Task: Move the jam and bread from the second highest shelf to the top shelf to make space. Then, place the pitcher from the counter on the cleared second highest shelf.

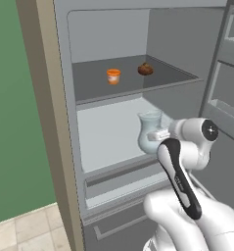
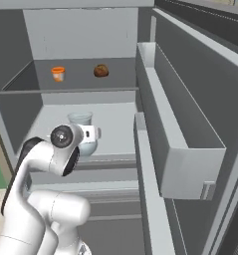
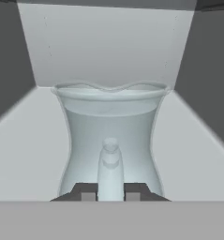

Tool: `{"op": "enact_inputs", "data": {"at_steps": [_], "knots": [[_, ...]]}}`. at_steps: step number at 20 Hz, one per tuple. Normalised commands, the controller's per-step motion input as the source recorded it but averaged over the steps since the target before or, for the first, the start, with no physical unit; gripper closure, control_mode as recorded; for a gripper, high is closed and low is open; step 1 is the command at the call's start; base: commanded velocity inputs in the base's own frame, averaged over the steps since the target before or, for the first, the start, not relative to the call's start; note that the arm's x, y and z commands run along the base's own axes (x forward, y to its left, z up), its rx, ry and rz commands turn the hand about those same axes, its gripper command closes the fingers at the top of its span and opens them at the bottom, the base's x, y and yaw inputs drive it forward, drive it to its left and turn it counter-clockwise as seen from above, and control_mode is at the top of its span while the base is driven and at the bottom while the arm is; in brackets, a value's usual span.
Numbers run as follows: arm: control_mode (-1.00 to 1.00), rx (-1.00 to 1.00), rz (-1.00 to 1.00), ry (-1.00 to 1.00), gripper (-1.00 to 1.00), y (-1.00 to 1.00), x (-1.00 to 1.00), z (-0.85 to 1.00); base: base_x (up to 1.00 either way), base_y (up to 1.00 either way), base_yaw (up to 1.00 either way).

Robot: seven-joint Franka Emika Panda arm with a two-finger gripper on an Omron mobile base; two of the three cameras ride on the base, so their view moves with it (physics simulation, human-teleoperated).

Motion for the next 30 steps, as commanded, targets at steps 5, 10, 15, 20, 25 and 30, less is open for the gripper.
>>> {"op": "enact_inputs", "data": {"at_steps": [5,10,15,20,25,30], "knots": [[-1.0,0.0,0.06,0.0,1.0,0.05,0.49,-0.1,0.0,0.0,0.0],[-1.0,0.0,0.05,0.0,1.0,0.11,0.55,-0.12,0.0,0.0,0.0],[-1.0,0.0,0.01,0.0,1.0,0.15,0.62,-0.16,0.0,0.0,0.0],[-1.0,0.0,0.0,0.0,1.0,0.15,0.56,-0.22,0.0,0.0,0.0],[-1.0,-0.03,0.0,-0.1,1.0,0.09,0.01,-0.36,0.0,0.0,0.0],[-1.0,-0.04,0.0,-0.3,1.0,0.0,-0.24,-0.3,0.0,0.0,0.0]]}}
